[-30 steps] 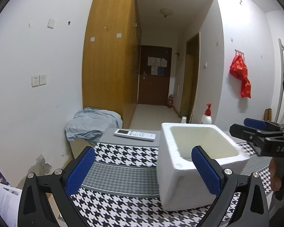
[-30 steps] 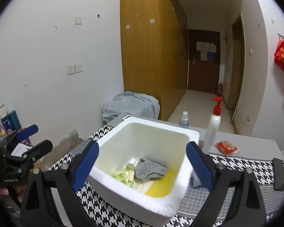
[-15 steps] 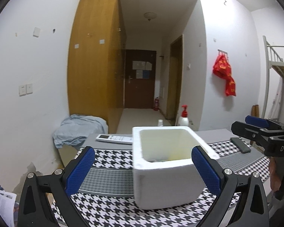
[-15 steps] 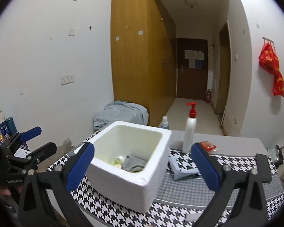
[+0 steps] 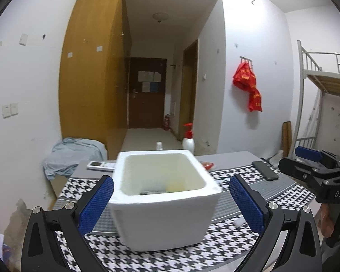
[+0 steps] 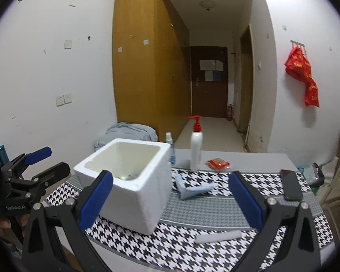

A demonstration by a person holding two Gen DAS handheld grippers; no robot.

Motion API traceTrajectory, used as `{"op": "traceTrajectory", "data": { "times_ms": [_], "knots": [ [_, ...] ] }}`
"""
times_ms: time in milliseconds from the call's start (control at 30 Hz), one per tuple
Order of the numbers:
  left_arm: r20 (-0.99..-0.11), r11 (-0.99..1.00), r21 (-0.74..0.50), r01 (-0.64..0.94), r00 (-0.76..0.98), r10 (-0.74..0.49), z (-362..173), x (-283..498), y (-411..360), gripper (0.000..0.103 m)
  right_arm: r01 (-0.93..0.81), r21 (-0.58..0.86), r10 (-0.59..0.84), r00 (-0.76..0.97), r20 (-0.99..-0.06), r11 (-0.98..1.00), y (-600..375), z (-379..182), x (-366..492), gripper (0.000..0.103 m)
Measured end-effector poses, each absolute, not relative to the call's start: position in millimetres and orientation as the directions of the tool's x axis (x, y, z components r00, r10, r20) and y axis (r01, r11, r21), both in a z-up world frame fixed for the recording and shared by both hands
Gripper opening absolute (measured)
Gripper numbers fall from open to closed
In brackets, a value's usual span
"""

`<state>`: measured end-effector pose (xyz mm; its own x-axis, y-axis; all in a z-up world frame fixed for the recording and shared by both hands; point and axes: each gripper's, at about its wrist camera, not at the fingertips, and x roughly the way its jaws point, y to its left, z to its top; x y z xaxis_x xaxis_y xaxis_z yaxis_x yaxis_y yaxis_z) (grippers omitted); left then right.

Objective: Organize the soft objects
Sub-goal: 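Move both tools toward the light-blue face mask and white foam tube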

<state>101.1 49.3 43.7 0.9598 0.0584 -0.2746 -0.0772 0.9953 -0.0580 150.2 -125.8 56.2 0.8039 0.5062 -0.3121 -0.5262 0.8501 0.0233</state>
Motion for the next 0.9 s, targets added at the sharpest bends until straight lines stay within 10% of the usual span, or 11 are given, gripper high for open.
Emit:
{"op": "traceTrajectory", "data": {
  "times_ms": [900],
  "knots": [
    [-0.371,1.000,-0.027,0.005,0.928,-0.015,19,164,-42,0.102,-0.369,0.011,0.345,0.858,-0.381,0.930,-226,4,158,0.103]
  ]
}}
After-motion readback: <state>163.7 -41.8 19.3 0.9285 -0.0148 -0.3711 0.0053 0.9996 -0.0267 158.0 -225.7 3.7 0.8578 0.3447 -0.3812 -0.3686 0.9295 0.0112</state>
